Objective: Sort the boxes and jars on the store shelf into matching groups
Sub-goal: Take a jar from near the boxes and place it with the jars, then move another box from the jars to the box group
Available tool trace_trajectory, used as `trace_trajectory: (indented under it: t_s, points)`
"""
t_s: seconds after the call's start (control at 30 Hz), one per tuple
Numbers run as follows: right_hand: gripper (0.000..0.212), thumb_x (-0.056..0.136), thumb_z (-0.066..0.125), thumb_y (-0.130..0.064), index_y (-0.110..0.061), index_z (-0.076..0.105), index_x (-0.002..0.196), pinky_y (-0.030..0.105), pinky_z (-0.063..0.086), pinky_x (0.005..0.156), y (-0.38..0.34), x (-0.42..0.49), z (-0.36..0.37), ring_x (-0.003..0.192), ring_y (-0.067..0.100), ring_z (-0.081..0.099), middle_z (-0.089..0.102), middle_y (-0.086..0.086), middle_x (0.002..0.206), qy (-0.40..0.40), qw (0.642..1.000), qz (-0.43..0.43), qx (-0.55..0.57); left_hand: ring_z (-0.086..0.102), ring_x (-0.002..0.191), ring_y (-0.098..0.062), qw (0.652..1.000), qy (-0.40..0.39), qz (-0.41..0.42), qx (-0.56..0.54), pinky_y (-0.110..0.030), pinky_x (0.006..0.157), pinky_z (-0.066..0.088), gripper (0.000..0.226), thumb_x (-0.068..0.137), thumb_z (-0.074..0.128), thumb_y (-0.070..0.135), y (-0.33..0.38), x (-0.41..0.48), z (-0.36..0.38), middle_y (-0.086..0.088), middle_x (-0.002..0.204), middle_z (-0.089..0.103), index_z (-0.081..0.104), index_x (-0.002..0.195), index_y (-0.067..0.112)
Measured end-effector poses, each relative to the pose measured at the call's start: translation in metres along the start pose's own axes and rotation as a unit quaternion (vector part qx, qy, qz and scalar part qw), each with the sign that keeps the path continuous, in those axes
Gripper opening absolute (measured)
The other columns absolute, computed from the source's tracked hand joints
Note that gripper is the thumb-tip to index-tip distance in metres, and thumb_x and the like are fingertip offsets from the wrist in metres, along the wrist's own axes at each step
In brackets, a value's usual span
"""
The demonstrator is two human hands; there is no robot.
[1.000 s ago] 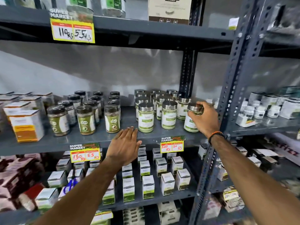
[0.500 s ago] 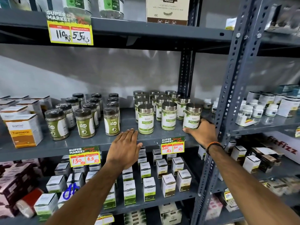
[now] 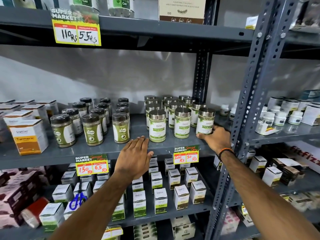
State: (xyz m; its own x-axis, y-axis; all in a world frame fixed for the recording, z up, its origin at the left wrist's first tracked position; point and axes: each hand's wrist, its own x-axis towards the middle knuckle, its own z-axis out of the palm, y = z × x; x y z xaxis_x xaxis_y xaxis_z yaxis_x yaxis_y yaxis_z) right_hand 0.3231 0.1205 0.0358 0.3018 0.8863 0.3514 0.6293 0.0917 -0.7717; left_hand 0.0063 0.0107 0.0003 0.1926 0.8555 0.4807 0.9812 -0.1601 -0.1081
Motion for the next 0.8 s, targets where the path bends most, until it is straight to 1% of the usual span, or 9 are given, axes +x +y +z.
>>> trace_trajectory:
  t_s: [0.13,0.43,0.53,0.57,0.6,0.67,0.73,0.8]
  points:
    - [0.063,0.067,0.097,-0.038,-0.014,0.077,0.122,0.032,0.058,0.087,-0.001,-0.001,-0.001,0.108,0.026,0.075,0.080,0.009,0.119,-0.001,1.000,0.005,0.003,0.043,0.144,-0.028,1.000,0.005,-0.002,-0.005,-0.044,0.122,0.030,0.067,0.103,0.022,0.048,0.000,0.000,0.001,-0.015,0.156,0.047,0.040,0.153,0.006]
    - [0.065,0.066,0.098,-0.040,-0.012,0.076,0.121,0.035,0.060,0.086,-0.006,-0.004,-0.004,0.107,0.027,0.075,0.079,0.011,0.119,0.005,1.000,0.015,-0.004,0.041,0.145,-0.028,1.000,0.007,-0.001,-0.011,-0.044,0.123,0.027,0.067,0.104,0.022,0.049,0.001,0.001,0.003,-0.015,0.158,0.045,0.037,0.154,0.007]
    - [0.066,0.067,0.097,-0.044,-0.010,0.076,0.120,0.038,0.062,0.086,-0.003,-0.010,-0.004,0.105,0.027,0.075,0.079,0.011,0.119,0.014,1.000,0.011,-0.001,0.039,0.146,-0.028,1.000,0.003,-0.003,-0.013,-0.043,0.124,0.026,0.069,0.103,0.018,0.050,0.000,0.001,0.003,-0.015,0.159,0.043,0.035,0.155,0.008]
    - [0.071,0.067,0.096,-0.046,-0.009,0.074,0.124,0.039,0.062,0.089,-0.001,-0.014,-0.005,0.109,0.027,0.075,0.078,0.012,0.123,0.019,1.000,0.007,0.002,0.037,0.147,-0.028,1.000,-0.003,-0.002,-0.013,-0.043,0.124,0.024,0.070,0.102,0.017,0.051,-0.001,0.002,0.003,-0.014,0.160,0.041,0.033,0.156,0.008]
    - [0.079,0.069,0.095,-0.047,-0.007,0.070,0.133,0.040,0.060,0.095,0.001,-0.019,-0.006,0.116,0.029,0.073,0.074,0.014,0.131,0.023,1.000,0.003,0.004,0.034,0.149,-0.027,1.000,-0.011,0.000,-0.013,-0.043,0.125,0.022,0.070,0.102,0.017,0.051,-0.001,0.002,0.002,-0.014,0.161,0.039,0.030,0.157,0.008]
    - [0.093,0.075,0.092,-0.046,-0.003,0.056,0.149,0.041,0.053,0.108,0.006,-0.034,-0.009,0.133,0.032,0.064,0.064,0.017,0.147,0.027,1.000,-0.002,0.016,0.031,0.150,-0.028,1.000,-0.021,0.008,-0.012,-0.043,0.125,0.020,0.070,0.102,0.020,0.052,-0.001,-0.002,-0.003,-0.013,0.162,0.037,0.028,0.157,0.009]
    - [0.092,0.078,0.091,-0.041,-0.002,0.051,0.152,0.040,0.049,0.111,0.009,-0.050,-0.014,0.137,0.033,0.061,0.061,0.018,0.150,0.033,0.999,-0.010,0.033,0.034,0.147,-0.028,1.000,-0.010,0.009,-0.024,-0.043,0.123,0.022,0.070,0.100,0.024,0.055,0.000,-0.014,-0.011,-0.012,0.159,0.041,0.033,0.155,0.011]
    - [0.085,0.080,0.090,-0.038,-0.004,0.054,0.149,0.040,0.050,0.110,0.003,-0.068,-0.020,0.134,0.034,0.062,0.064,0.017,0.146,0.043,0.998,-0.028,0.037,0.039,0.142,-0.028,0.999,0.009,0.001,-0.048,-0.044,0.120,0.029,0.067,0.099,0.031,0.056,-0.003,-0.034,-0.023,-0.009,0.153,0.047,0.038,0.150,0.013]
